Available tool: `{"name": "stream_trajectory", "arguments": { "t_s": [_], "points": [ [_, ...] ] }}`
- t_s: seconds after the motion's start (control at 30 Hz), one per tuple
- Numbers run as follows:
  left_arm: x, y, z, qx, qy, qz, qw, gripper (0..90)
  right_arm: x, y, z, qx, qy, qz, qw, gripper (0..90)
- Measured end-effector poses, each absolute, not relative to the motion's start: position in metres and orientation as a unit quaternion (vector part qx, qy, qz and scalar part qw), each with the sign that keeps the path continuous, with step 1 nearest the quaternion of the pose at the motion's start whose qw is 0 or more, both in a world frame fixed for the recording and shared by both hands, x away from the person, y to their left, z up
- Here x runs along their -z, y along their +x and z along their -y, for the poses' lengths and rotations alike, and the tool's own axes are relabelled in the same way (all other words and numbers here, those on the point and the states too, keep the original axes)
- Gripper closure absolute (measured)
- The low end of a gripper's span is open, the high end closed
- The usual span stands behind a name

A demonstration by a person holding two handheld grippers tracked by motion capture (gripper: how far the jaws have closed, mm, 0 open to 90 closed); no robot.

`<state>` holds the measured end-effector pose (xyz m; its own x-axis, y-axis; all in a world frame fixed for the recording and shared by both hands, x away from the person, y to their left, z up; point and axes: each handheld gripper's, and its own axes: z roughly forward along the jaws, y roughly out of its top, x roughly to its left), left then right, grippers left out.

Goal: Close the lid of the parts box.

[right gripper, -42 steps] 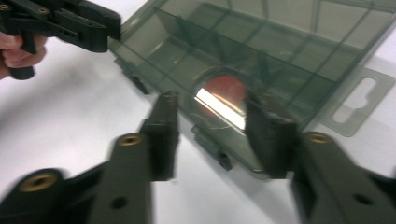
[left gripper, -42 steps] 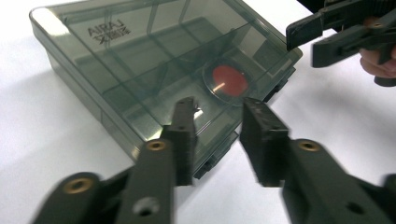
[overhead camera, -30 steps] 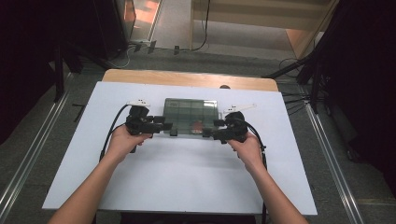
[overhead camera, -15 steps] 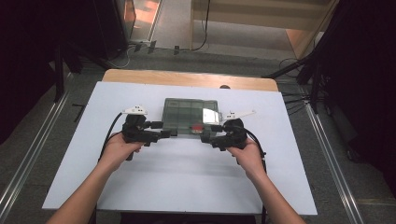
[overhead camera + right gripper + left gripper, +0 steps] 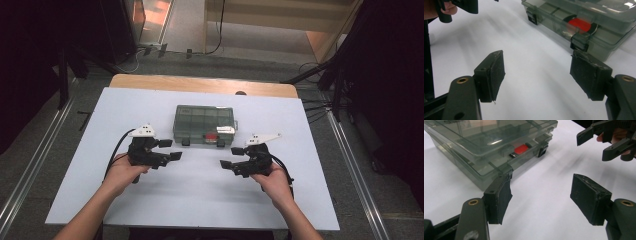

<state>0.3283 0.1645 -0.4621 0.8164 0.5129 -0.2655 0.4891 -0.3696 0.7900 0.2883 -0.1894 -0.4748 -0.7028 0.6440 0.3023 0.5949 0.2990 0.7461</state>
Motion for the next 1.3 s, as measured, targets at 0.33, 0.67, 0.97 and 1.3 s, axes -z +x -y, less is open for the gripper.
{"name": "stream_trajectory", "arguments": {
  "t_s": [0.33, 0.67, 0.97, 1.3],
  "points": [
    [0.47, 0.311, -0.172, -0.013, 0.833, -0.297, 0.466, 32.5, 0.479, 0.284, 0.189, -0.445, 0.382, -0.81, 0.027, 29.0],
    [0.476, 0.295, -0.185, -0.015, 0.838, -0.289, 0.462, 32.5, 0.485, 0.278, 0.194, -0.437, 0.389, -0.81, 0.028, 29.0],
    [0.481, 0.289, -0.194, -0.016, 0.843, -0.289, 0.453, 32.5, 0.491, 0.264, 0.206, -0.432, 0.397, -0.809, 0.03, 29.0],
    [0.483, 0.283, -0.203, -0.017, 0.845, -0.287, 0.451, 32.5, 0.496, 0.251, 0.221, -0.426, 0.406, -0.808, 0.034, 29.0]
  ]
}}
